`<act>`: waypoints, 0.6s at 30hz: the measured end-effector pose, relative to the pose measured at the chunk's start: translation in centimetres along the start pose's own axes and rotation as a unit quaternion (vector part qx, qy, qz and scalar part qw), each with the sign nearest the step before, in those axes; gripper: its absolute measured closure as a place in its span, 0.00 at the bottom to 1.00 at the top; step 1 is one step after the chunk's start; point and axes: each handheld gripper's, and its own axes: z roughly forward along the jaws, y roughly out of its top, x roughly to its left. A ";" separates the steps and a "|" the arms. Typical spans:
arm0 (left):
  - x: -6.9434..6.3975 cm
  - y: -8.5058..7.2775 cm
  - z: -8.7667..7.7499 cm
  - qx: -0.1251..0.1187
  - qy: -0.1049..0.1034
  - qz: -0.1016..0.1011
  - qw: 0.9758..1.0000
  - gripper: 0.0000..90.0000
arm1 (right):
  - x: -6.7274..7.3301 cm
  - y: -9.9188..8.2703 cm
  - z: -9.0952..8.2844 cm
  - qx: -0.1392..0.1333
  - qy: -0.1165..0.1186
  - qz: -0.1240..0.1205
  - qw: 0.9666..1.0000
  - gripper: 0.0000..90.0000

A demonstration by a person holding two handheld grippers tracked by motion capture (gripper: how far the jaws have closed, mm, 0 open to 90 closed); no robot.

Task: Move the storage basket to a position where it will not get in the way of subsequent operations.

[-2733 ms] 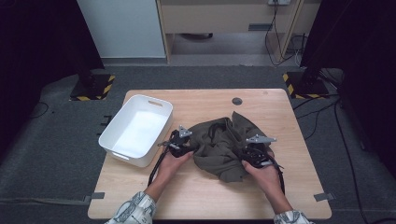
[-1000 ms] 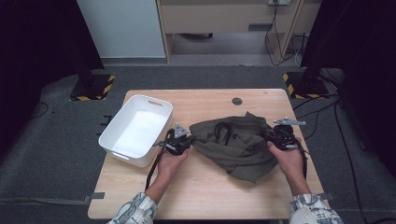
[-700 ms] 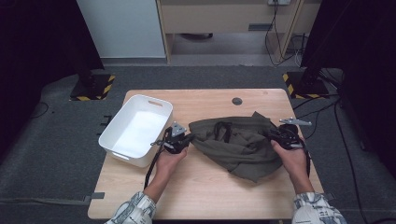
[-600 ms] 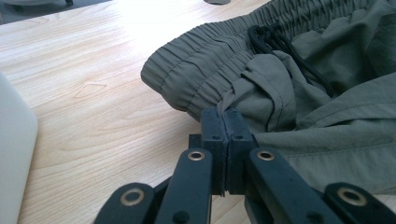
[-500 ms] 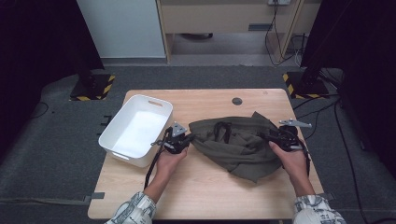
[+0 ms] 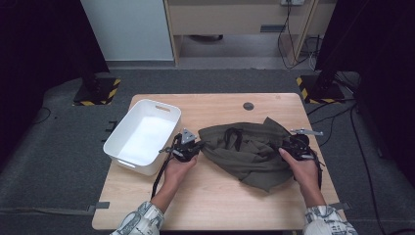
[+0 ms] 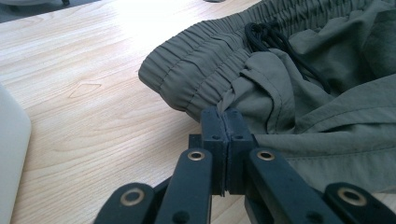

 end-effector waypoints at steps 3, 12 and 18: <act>0.0 0.0 0.0 -0.001 -0.001 0.000 1.000 0.98 | 0.2 -0.9 0.3 0.020 0.002 -0.011 1.000 0.61; -0.1 0.6 -0.3 -0.004 -0.011 0.000 1.000 0.99 | -0.2 -0.1 -0.3 -0.007 -0.002 -0.034 0.999 0.98; 0.6 1.9 -1.1 -0.017 -0.034 -0.017 0.999 0.99 | -0.1 2.4 -2.0 -0.033 0.009 -0.062 0.997 0.98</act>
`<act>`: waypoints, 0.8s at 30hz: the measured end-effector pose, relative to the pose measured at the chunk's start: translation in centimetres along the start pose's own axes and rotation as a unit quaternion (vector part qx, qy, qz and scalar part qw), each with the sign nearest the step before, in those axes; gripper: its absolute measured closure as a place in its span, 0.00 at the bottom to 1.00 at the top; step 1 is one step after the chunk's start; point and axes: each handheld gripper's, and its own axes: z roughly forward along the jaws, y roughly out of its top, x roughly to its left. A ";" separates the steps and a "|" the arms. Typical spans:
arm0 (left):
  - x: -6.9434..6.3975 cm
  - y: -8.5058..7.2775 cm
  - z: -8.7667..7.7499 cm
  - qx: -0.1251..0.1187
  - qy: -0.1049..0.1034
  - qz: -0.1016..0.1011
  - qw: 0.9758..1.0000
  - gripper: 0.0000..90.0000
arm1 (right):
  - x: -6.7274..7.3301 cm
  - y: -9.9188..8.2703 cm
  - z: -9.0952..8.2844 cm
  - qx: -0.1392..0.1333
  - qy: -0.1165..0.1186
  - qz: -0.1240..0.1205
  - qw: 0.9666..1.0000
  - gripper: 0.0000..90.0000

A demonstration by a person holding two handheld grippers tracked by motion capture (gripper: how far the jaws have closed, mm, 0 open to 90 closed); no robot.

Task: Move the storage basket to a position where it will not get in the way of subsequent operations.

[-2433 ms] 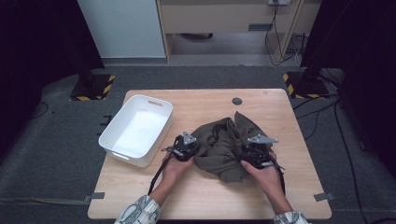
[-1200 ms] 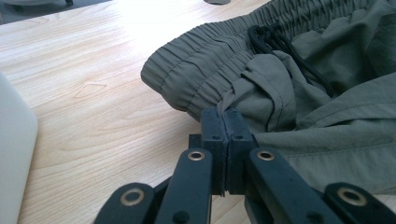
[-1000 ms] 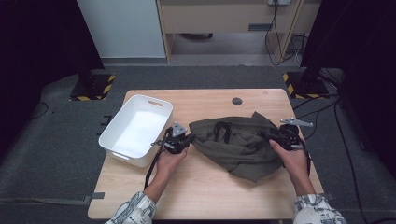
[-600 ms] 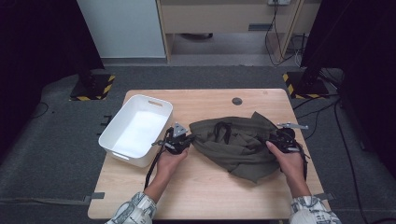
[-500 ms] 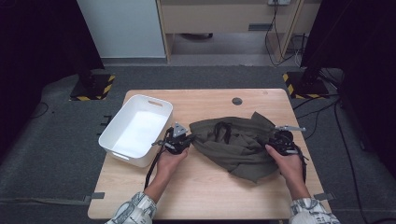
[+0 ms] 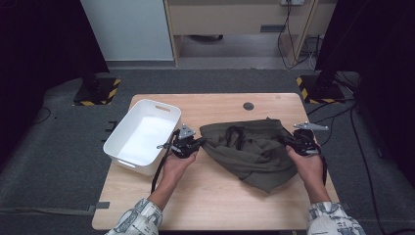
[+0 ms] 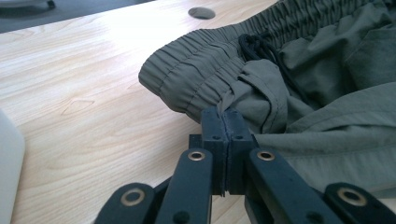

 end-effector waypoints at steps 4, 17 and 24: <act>0.4 0.8 -0.5 -0.011 -0.022 -0.018 1.000 0.99 | 0.0 1.0 -0.5 -0.009 0.004 -0.004 1.000 0.98; 1.1 4.2 -1.9 -0.013 -0.028 -0.007 0.999 0.99 | -1.2 3.1 -1.9 -0.035 0.020 0.000 0.999 0.99; 1.0 5.8 -1.7 -0.015 -0.028 0.005 0.999 0.99 | -1.3 4.5 -2.6 -0.037 0.024 -0.013 0.999 0.99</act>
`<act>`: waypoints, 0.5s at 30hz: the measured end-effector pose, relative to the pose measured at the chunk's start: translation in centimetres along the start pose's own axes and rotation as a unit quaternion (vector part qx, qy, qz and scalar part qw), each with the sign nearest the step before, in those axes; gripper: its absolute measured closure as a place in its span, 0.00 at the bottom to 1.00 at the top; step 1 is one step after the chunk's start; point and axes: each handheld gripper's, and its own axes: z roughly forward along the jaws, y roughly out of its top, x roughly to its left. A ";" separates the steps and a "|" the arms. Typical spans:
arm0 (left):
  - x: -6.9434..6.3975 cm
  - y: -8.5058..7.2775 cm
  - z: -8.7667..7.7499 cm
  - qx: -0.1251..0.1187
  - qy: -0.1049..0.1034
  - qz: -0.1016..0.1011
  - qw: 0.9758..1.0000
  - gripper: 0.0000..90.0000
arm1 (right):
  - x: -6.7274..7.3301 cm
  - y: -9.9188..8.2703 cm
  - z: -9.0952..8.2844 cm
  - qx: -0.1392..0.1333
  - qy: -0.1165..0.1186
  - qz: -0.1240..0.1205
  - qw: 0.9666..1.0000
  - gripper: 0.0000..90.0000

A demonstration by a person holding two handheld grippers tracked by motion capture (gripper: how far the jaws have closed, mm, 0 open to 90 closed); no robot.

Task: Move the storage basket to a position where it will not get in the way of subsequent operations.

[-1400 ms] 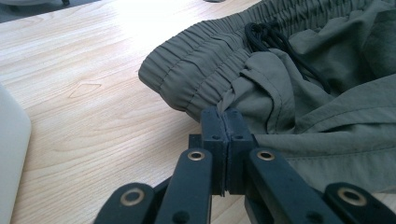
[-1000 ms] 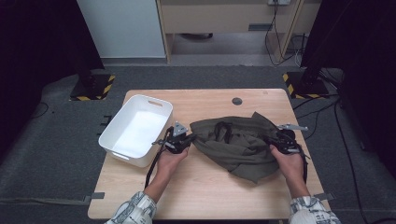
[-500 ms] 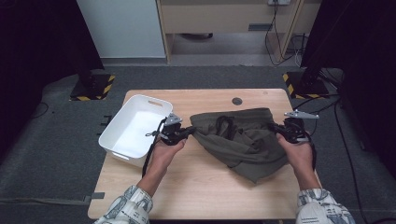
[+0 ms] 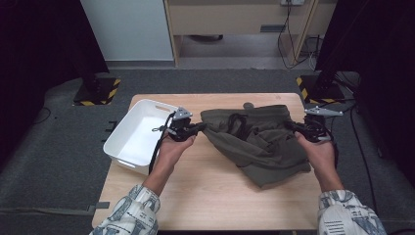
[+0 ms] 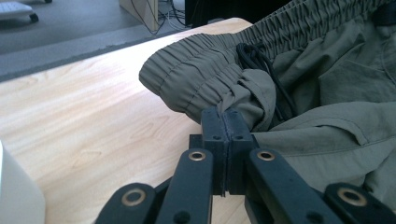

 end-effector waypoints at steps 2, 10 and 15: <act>0.2 0.4 -0.2 -0.001 0.003 0.003 1.000 0.99 | 0.0 0.4 -0.5 -0.002 -0.002 -0.008 1.000 0.99; 0.8 2.2 -1.9 -0.018 0.012 -0.001 1.000 0.99 | 0.1 1.7 -2.8 -0.015 -0.014 -0.019 1.000 0.99; 1.0 2.9 -2.7 -0.021 0.018 0.003 1.000 0.99 | 0.5 2.3 -3.3 -0.020 -0.014 -0.024 0.999 0.99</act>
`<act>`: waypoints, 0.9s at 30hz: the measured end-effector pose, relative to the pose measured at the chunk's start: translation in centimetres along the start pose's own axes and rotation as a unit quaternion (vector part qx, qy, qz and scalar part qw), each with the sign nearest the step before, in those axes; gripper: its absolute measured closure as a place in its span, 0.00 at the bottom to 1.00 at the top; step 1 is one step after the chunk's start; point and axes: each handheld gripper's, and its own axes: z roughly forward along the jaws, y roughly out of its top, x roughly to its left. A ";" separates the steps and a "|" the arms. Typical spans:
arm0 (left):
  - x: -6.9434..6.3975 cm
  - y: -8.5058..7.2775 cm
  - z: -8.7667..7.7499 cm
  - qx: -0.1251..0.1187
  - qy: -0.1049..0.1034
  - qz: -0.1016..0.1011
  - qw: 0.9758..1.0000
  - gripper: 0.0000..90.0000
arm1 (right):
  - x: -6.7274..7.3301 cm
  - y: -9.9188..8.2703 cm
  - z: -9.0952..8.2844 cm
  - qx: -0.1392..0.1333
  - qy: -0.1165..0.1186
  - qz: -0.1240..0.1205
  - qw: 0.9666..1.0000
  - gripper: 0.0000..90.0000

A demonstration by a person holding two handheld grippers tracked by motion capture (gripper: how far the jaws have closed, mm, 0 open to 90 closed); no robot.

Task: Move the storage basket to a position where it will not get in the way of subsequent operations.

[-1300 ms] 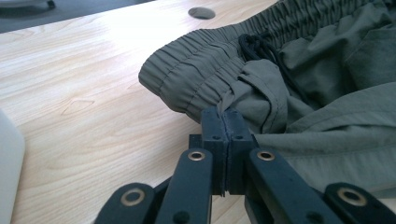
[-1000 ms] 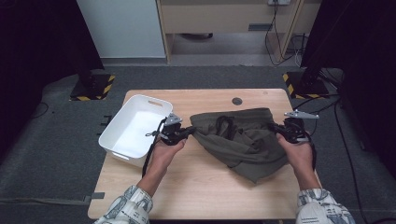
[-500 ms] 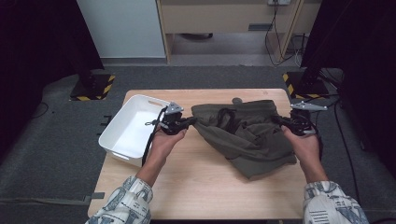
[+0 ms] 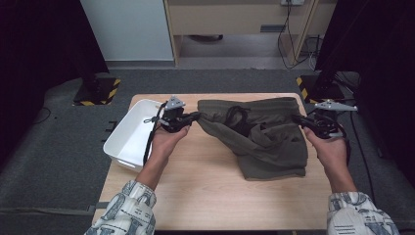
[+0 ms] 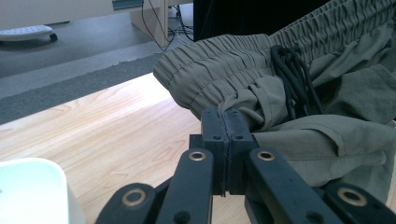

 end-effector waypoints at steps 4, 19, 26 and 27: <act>0.2 0.1 0.2 0.007 0.001 0.000 1.000 0.99 | -0.2 0.2 0.6 0.007 -0.002 -0.002 1.000 0.99; 0.7 -0.6 0.5 0.013 0.000 -0.005 1.000 0.99 | -0.2 0.0 2.1 0.019 -0.003 0.003 1.000 0.99; 1.2 -0.5 0.0 0.012 0.003 -0.006 1.000 0.99 | -0.2 0.2 2.2 0.020 -0.004 0.003 1.000 0.99; 1.3 -0.4 -0.1 0.011 0.004 -0.006 1.000 0.99 | -0.2 0.3 2.1 0.020 -0.005 0.000 1.000 0.99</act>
